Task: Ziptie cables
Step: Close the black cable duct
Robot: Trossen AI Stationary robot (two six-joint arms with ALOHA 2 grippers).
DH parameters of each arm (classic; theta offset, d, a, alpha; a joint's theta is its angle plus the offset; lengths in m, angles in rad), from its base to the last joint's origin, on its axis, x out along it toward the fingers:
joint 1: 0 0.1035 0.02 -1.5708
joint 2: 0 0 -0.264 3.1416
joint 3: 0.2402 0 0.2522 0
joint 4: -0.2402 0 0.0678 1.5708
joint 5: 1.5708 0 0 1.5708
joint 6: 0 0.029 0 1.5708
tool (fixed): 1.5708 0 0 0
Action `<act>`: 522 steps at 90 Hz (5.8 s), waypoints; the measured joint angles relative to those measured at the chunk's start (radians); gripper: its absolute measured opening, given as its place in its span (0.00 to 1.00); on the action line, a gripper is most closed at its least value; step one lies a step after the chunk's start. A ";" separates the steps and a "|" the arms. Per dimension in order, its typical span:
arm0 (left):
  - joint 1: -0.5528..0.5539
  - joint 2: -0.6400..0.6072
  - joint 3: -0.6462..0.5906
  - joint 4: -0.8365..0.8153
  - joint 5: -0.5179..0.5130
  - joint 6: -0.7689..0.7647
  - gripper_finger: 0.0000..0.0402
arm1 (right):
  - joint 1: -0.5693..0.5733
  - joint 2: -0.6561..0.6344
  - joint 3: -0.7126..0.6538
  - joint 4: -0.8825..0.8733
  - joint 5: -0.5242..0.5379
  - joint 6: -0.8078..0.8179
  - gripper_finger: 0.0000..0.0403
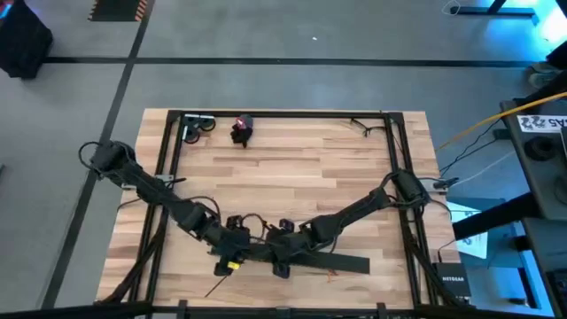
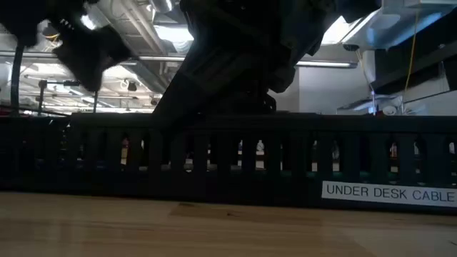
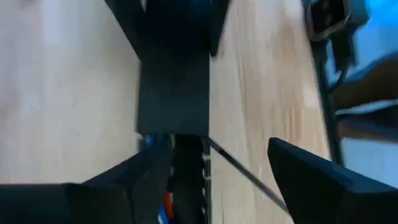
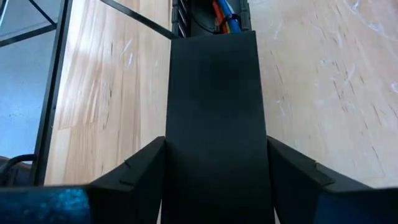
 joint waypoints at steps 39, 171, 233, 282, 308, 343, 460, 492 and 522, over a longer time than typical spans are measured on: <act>0.007 0.060 0.000 -0.115 -0.057 -0.027 0.62 | -0.002 0.000 0.000 0.001 0.010 0.003 0.55; 0.078 0.049 0.035 -0.288 -0.115 0.206 0.60 | 0.002 0.001 0.000 0.010 0.014 0.000 0.55; 0.086 -0.060 -0.064 -0.170 -0.035 0.130 0.60 | 0.002 0.001 0.000 0.011 0.023 0.009 0.55; 0.051 -0.080 -0.147 -0.023 -0.019 0.011 0.60 | 0.000 0.001 0.000 0.011 0.016 0.012 0.55; 0.000 -0.076 -0.170 0.064 -0.069 0.046 0.60 | 0.000 0.001 0.000 0.011 0.014 0.006 0.55; -0.039 -0.063 -0.319 0.365 -0.133 -0.030 0.60 | 0.002 0.000 0.000 0.007 0.017 0.004 0.55; -0.033 -0.110 -0.326 0.255 -0.079 -0.219 0.61 | -0.012 0.003 0.003 0.065 0.040 -0.022 0.55; -0.043 -0.073 -0.299 0.276 -0.168 -0.161 0.58 | -0.010 0.002 0.001 0.064 0.034 -0.026 0.55; -0.039 0.038 -0.300 0.448 -0.176 -0.066 0.54 | -0.007 0.002 -0.001 0.063 0.016 -0.046 0.55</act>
